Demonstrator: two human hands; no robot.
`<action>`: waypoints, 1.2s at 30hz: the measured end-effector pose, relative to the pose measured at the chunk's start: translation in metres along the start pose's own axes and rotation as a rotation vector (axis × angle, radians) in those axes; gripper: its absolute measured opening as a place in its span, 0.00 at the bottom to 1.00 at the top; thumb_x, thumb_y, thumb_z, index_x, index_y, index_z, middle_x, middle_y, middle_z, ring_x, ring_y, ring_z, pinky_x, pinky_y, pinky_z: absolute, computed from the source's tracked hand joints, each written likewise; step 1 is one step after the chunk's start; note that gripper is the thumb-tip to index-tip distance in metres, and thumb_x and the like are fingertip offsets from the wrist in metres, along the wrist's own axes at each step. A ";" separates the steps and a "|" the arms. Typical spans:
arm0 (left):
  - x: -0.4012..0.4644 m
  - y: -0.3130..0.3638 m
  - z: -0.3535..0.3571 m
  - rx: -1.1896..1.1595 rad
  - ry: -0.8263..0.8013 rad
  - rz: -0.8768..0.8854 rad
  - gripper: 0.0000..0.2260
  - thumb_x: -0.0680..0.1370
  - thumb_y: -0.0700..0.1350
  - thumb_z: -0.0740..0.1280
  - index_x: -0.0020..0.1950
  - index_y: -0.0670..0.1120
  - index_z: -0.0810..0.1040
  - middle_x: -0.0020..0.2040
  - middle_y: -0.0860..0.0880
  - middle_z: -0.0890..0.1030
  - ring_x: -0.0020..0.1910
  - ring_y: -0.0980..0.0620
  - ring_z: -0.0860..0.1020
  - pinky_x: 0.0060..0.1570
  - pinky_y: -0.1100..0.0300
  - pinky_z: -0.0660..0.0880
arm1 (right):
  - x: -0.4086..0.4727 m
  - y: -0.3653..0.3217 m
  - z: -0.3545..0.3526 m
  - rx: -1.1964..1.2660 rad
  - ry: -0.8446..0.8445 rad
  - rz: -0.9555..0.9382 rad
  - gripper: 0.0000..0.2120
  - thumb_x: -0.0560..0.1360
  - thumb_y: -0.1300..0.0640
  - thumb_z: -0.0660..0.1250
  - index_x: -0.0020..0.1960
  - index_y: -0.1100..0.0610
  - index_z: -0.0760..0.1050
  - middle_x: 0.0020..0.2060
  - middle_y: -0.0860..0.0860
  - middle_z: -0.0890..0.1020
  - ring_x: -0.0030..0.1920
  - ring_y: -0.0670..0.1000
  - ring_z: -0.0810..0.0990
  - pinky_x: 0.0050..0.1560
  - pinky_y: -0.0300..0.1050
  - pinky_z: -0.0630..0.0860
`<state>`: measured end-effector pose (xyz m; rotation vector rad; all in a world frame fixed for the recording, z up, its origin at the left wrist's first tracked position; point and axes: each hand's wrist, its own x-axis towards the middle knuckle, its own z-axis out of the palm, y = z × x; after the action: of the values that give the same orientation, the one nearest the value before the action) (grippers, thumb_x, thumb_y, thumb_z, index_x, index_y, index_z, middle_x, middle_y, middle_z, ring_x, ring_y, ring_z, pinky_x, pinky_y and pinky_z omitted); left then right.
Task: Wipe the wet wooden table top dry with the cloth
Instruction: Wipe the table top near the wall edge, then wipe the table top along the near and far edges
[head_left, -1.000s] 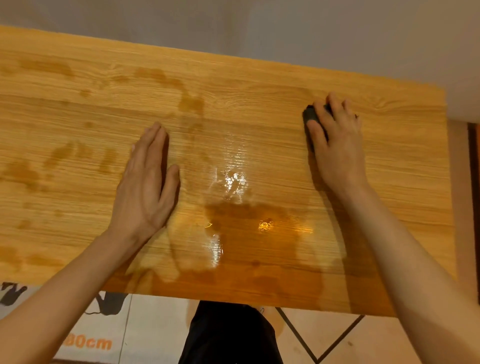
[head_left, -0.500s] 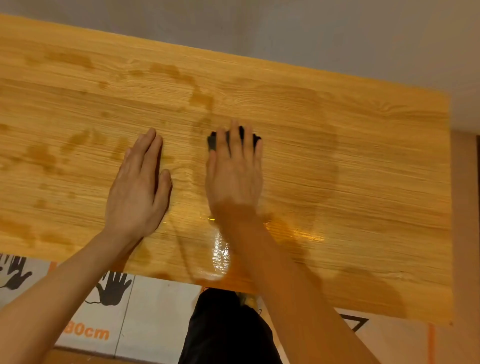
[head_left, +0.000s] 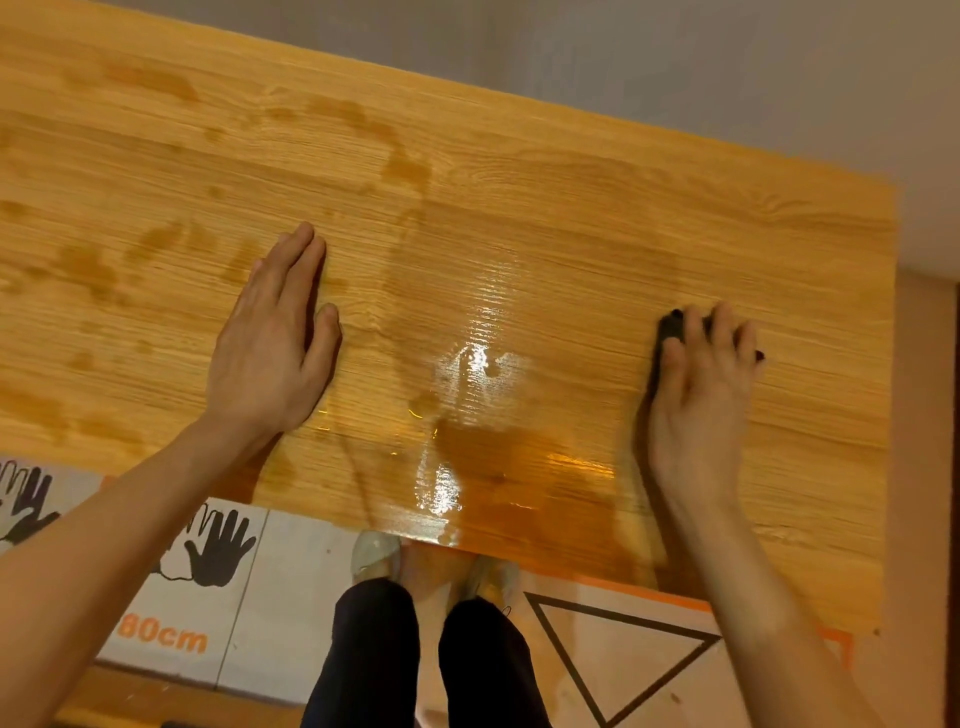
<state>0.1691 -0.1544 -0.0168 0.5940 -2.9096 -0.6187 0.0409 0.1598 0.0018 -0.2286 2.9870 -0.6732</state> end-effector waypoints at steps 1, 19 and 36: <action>0.000 0.000 0.000 -0.002 0.001 0.002 0.26 0.85 0.50 0.52 0.82 0.42 0.58 0.83 0.46 0.58 0.82 0.48 0.55 0.79 0.45 0.56 | -0.001 -0.017 0.011 -0.034 0.002 -0.032 0.23 0.83 0.52 0.47 0.73 0.59 0.66 0.75 0.59 0.63 0.76 0.61 0.56 0.76 0.62 0.50; -0.001 -0.004 0.005 -0.001 0.041 0.044 0.25 0.85 0.48 0.53 0.81 0.39 0.60 0.82 0.43 0.60 0.81 0.47 0.57 0.80 0.48 0.54 | -0.052 -0.014 0.002 0.122 -0.017 0.062 0.20 0.84 0.51 0.52 0.74 0.54 0.65 0.76 0.49 0.61 0.78 0.51 0.49 0.78 0.55 0.42; 0.001 -0.006 0.005 0.032 0.038 0.102 0.25 0.86 0.46 0.51 0.81 0.35 0.58 0.81 0.38 0.58 0.82 0.41 0.56 0.81 0.51 0.49 | -0.085 -0.073 0.041 -0.007 0.018 0.048 0.22 0.84 0.50 0.50 0.76 0.54 0.63 0.77 0.51 0.61 0.78 0.55 0.52 0.78 0.53 0.46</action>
<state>0.1695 -0.1576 -0.0237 0.4529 -2.8975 -0.5425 0.1385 0.0907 -0.0004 -0.1511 3.0018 -0.6628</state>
